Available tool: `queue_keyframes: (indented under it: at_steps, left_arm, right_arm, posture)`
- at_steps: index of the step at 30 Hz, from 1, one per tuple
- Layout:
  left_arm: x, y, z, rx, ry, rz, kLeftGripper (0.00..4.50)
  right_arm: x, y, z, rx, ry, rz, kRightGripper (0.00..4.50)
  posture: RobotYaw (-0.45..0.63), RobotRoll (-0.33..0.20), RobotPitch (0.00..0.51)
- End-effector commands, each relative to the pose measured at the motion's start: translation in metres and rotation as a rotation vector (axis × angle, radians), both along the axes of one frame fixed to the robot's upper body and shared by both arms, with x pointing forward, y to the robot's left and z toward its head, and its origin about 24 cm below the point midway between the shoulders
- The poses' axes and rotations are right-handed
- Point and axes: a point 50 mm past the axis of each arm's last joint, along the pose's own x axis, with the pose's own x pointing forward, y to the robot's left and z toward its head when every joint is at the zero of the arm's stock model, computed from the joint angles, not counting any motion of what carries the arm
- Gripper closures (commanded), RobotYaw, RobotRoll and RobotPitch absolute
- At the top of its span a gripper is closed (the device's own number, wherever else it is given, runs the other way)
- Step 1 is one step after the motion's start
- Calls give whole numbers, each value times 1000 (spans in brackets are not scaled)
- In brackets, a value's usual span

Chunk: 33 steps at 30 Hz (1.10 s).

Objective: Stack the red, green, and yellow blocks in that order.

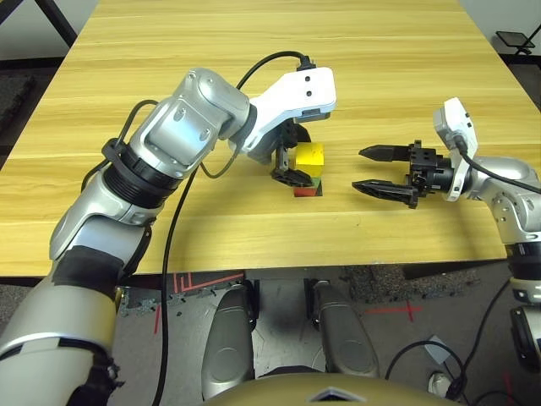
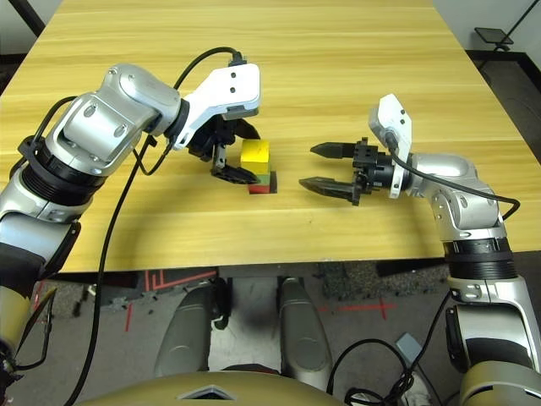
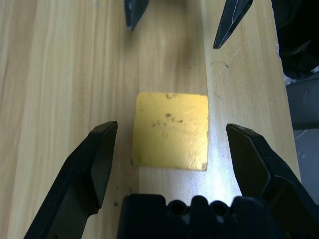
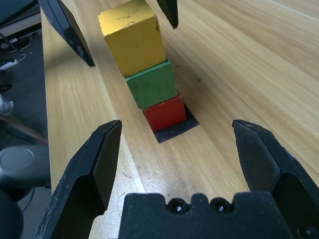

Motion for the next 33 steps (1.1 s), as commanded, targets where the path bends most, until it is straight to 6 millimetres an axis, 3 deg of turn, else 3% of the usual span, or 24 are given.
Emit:
queue_keyframes:
  at_steps: [1, 4, 8, 10, 13, 15, 20, 25, 29, 33]
  left_arm:
    - [-7, 16, 11, -55, 48, 27, 43]
    - [-11, 30, 27, -169, 112, 106, 43]
    - [-2, 49, 46, -343, 60, 277, 43]
    - [5, 57, 52, -451, 36, 376, 43]
    - [25, 84, 53, -673, -123, 619, 43]
    - [33, 101, 45, -795, -232, 759, 43]
    - [27, 163, -17, -987, -501, 1108, 43]
    - [9, 181, -65, -958, -597, 1218, 43]
    - [-3, 193, -86, -949, -627, 1246, 43]
    - [-3, 196, -93, -937, -637, 1235, 43]
  right_arm:
    - [1, -5, 8, -3, -16, 7, 0]
    - [4, -7, 14, 29, -24, 1, 0]
    - [15, -8, 27, 196, -22, -84, 0]
    - [22, -12, 32, 279, -19, -158, 0]
    - [37, -25, 34, 367, -71, -362, 0]
    - [44, -35, 33, 357, -129, -461, 0]
    - [53, -57, 12, 331, -285, -732, 0]
    - [50, -80, -5, 352, -351, -886, 0]
    - [40, -105, -16, 345, -357, -948, 0]
    - [31, -123, -23, 322, -358, -971, 0]
  posture:
    - [-11, 99, 211]
    - [3, 93, 212]
    - [27, 80, 216]
    - [43, 70, 219]
    - [55, 55, 220]
    - [60, 37, 224]
    - [73, 13, 228]
    - [83, -5, 226]
    - [82, -11, 232]
    - [60, -18, 240]
